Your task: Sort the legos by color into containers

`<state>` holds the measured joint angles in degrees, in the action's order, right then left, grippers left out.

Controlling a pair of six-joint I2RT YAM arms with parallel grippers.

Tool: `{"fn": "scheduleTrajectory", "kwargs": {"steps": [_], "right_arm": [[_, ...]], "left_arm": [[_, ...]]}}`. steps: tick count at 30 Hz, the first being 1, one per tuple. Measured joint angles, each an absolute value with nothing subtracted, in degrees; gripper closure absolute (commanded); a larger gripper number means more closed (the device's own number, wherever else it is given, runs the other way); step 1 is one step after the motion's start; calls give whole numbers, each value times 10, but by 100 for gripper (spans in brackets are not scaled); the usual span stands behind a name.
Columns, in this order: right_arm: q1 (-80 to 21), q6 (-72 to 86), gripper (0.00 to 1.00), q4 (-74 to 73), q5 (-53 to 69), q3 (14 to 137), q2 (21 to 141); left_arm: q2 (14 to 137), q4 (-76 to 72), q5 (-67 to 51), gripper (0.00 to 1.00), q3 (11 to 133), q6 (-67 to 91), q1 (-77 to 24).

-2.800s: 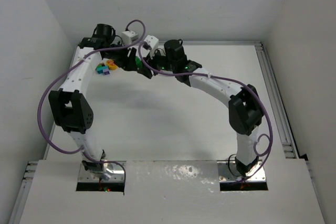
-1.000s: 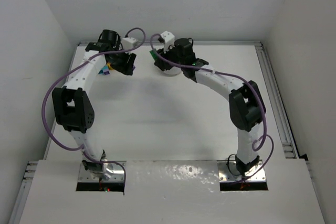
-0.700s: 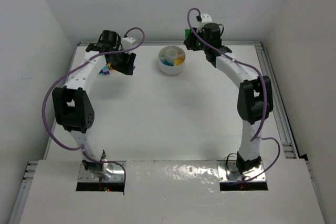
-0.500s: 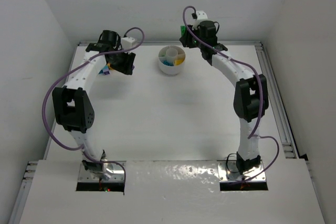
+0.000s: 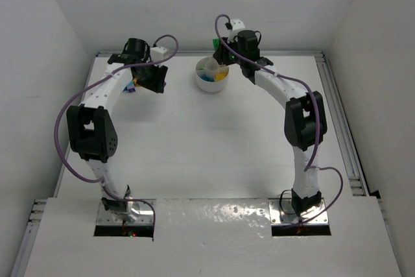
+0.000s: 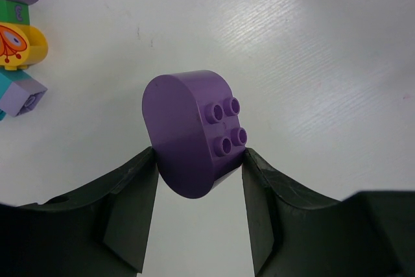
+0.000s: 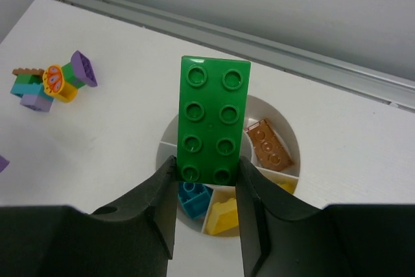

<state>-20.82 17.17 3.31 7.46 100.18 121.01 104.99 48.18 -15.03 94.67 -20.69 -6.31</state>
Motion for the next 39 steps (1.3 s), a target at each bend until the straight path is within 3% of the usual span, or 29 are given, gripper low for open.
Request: {"fn": "scheduleTrajectory", "kwargs": {"steps": [12,22,39], "right_arm": [[-292,110,100,-15,65,1009,1221],[-285,127,100,-15,61,942,1215],[-238,218,100,86,14,665,983]], "left_arm": [[1062,478,-148,100,954,-206,-63],[1074,479,-147,100,964,-204,-63],[1074,478,-146,100,966,-196,-63]]}}
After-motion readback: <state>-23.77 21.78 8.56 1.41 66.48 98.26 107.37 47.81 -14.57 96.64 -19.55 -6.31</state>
